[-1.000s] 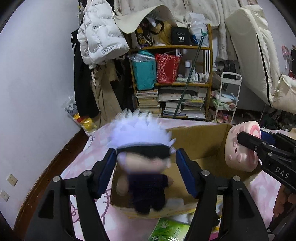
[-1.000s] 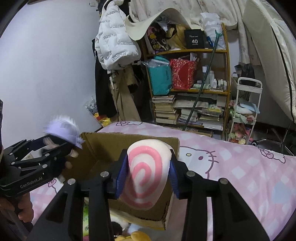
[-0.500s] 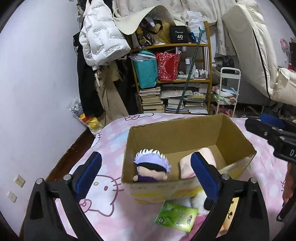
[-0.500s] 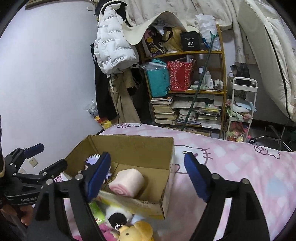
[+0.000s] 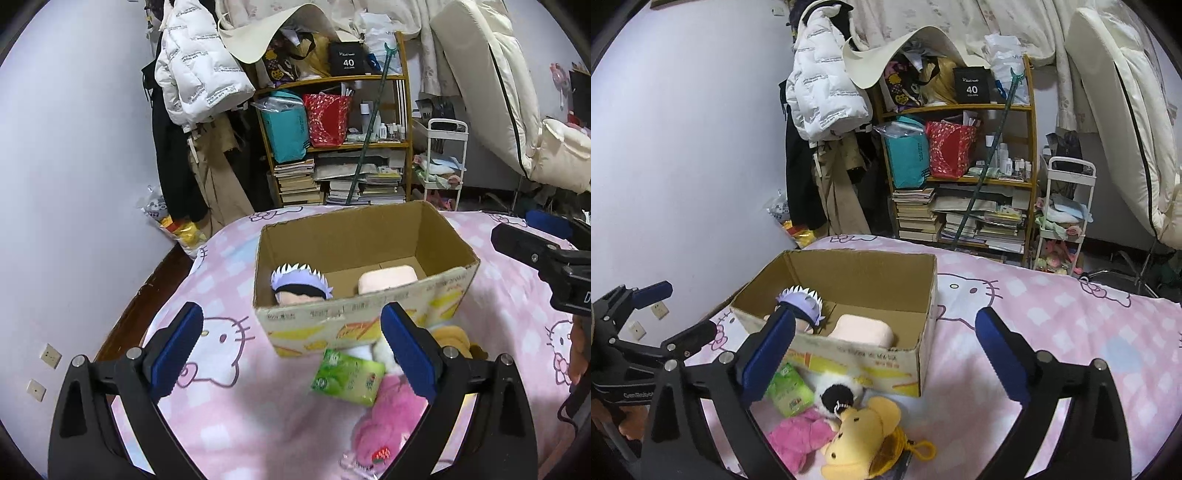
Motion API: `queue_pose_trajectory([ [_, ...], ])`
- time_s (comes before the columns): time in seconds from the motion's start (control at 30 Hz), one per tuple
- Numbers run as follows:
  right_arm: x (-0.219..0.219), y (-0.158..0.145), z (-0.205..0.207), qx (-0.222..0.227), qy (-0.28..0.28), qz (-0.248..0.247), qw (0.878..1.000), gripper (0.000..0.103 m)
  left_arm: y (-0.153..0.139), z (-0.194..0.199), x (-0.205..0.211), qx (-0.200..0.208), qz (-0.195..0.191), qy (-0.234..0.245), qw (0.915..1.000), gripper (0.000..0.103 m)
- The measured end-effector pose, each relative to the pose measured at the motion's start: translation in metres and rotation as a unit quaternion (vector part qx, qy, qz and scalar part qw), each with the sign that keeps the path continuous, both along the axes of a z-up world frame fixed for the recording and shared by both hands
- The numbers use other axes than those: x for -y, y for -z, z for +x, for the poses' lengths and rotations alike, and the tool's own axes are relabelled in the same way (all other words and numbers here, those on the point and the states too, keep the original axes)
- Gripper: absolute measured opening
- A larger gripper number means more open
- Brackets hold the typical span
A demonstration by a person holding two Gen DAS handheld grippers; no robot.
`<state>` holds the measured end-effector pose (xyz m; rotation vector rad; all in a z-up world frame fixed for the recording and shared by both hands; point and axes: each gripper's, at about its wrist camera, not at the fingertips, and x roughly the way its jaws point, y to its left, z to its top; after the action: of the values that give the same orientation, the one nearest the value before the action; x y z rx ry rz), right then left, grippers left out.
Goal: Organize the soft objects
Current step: 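Withdraw both open tools from the box toward the remaining plush toys, then grasp the pink bear plush with the left tool while the right grasps the yellow dog plush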
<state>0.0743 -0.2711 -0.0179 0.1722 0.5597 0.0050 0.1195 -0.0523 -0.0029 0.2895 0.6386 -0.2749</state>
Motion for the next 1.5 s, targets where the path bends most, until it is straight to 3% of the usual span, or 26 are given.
queue_pose_trajectory([
  [0.37,-0.008,0.013,-0.030,-0.026,0.008,0.019,0.999,0.102,0.011,-0.038,-0.011,-0.031,0.001,-0.002,0.9995,0.096],
  [0.5,-0.011,0.026,-0.030,-0.045,0.005,0.038,0.998,0.102,0.026,-0.037,-0.011,-0.067,-0.013,-0.001,0.9977,0.096],
  [0.87,-0.014,0.063,-0.005,-0.099,0.000,0.030,0.995,0.102,0.062,-0.024,0.010,-0.108,0.018,0.014,0.9939,0.096],
  [1.5,-0.012,0.104,0.015,-0.177,0.012,0.028,0.984,0.102,0.108,-0.009,0.037,-0.206,0.039,0.050,0.9766,0.096],
])
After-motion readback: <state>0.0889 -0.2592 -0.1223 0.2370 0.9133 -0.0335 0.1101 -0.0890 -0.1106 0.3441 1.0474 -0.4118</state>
